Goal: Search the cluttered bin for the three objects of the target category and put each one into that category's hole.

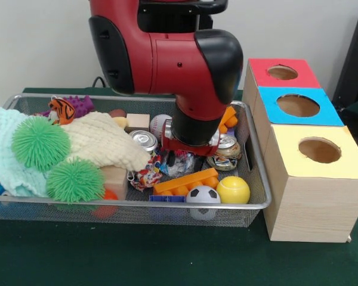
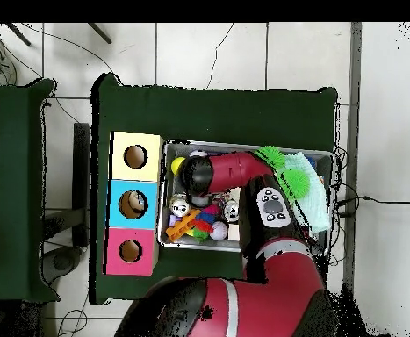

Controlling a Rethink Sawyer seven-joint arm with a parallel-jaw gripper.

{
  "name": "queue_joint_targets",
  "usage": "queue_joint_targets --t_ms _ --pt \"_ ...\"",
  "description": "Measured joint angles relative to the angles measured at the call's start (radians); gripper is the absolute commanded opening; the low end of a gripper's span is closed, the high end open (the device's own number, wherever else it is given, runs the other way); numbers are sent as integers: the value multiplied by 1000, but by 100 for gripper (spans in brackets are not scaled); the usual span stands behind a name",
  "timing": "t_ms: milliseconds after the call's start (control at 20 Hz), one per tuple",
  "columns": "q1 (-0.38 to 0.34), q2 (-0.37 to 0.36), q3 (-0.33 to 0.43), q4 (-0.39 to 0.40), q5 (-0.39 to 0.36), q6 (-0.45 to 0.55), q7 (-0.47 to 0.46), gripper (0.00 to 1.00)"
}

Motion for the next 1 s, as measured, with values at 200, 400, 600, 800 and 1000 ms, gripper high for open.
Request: queue_joint_targets --t_ms 200,400,600,800,1000 --pt "35 9 -30 -21 0 12 0 100" --pt "57 20 -49 -43 0 30 0 100" --pt "84 33 -71 -68 0 53 0 100" --pt "90 37 -78 -74 1 56 0 100" --pt "91 38 -84 -77 6 55 0 100"
